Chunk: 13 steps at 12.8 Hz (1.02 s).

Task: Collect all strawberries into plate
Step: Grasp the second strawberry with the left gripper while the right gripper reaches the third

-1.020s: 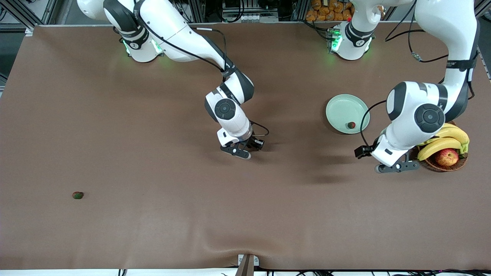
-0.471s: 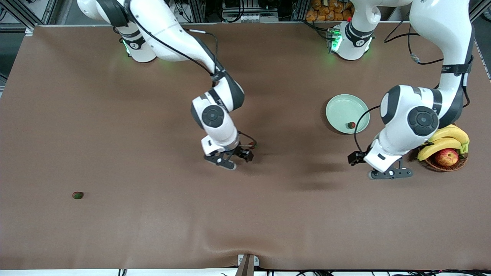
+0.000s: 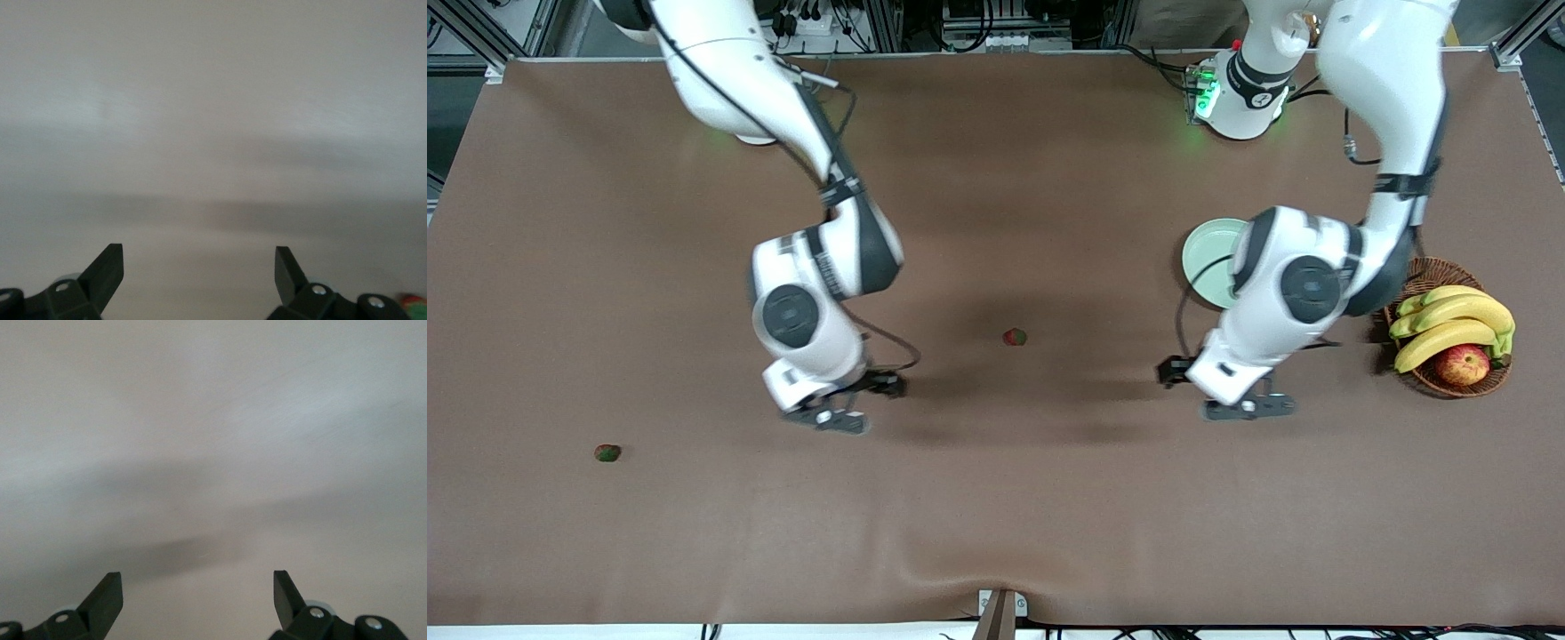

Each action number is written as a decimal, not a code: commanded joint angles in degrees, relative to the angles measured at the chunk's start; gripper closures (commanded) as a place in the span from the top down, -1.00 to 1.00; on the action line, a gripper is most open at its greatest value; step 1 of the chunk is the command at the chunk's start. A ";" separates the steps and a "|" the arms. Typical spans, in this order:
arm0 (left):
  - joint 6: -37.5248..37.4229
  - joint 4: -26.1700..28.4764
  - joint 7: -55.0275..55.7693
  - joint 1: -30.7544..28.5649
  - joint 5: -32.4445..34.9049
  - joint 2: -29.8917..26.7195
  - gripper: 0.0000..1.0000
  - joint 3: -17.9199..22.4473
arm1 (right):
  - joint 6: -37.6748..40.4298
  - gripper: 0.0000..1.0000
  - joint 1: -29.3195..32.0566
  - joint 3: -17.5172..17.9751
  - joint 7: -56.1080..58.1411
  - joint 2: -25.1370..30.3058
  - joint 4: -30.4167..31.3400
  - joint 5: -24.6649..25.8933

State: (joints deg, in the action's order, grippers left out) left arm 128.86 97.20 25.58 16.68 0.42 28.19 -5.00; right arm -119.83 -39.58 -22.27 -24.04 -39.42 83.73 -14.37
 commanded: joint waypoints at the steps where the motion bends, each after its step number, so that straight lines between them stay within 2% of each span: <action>1: -1.25 -5.43 4.29 4.31 -0.24 5.02 1.00 0.43 | 0.91 1.00 0.64 -4.61 7.75 1.10 1.27 0.57; 4: -0.63 -9.82 7.81 8.45 -0.59 8.45 1.00 0.52 | 0.39 1.00 6.08 -5.06 13.73 0.67 1.18 0.75; 6: 0.42 -11.58 8.08 10.38 -0.77 10.47 1.00 0.43 | -0.84 1.00 11.96 -5.06 19.87 0.49 0.56 0.84; 9: 8.92 -11.94 12.81 15.03 -0.59 14.07 1.00 0.52 | -6.37 1.00 18.82 -4.98 30.07 -1.26 0.56 0.75; 13: 13.15 -13.00 15.80 18.38 -0.68 17.16 1.00 0.52 | -11.46 1.00 22.36 -4.80 36.95 -3.55 0.56 0.57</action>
State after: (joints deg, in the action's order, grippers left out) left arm 140.18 86.31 39.49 33.66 0.41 43.28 -5.04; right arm -129.17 -17.64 -28.00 11.45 -41.89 84.66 -14.22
